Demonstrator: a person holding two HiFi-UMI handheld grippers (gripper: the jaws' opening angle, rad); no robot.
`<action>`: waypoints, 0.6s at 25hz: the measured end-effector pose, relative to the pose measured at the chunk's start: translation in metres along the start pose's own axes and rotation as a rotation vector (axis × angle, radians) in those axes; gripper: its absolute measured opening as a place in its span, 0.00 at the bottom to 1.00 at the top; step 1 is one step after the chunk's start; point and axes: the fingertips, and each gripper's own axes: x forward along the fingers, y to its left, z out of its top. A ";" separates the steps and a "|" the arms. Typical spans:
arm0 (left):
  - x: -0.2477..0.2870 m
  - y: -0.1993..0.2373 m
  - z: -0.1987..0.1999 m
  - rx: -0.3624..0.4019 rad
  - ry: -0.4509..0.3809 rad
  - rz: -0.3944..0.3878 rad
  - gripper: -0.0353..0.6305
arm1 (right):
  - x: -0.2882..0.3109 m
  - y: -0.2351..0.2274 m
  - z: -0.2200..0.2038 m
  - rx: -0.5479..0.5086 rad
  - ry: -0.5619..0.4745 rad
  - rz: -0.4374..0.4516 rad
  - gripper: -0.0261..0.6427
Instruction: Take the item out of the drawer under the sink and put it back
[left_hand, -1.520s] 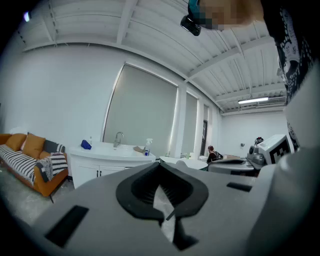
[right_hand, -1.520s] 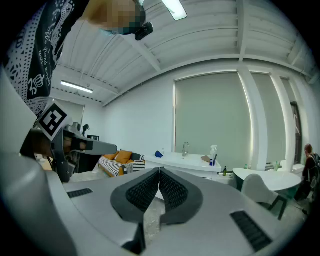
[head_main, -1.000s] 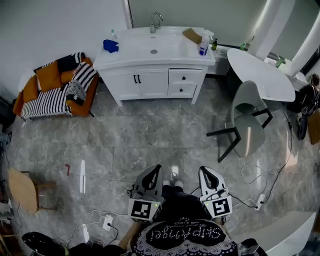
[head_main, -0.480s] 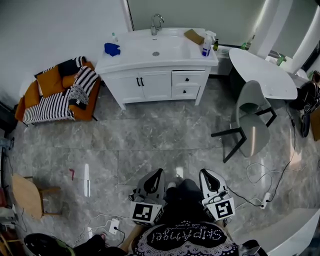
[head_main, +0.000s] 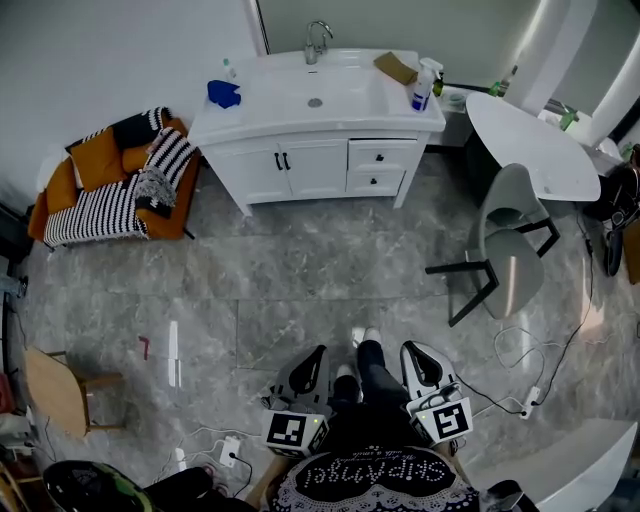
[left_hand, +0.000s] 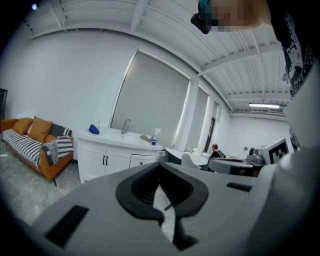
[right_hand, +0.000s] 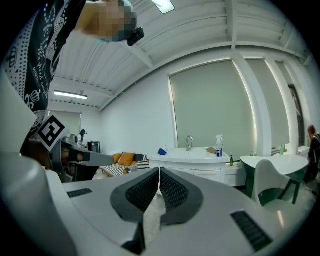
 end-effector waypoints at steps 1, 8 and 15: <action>0.005 0.002 0.001 -0.007 0.002 0.006 0.06 | 0.005 -0.004 0.000 0.004 0.006 0.004 0.07; 0.050 0.008 0.022 -0.005 -0.040 0.042 0.06 | 0.041 -0.040 0.015 -0.021 -0.012 0.041 0.07; 0.101 0.004 0.049 0.015 -0.088 0.073 0.06 | 0.070 -0.091 0.033 -0.037 -0.035 0.054 0.07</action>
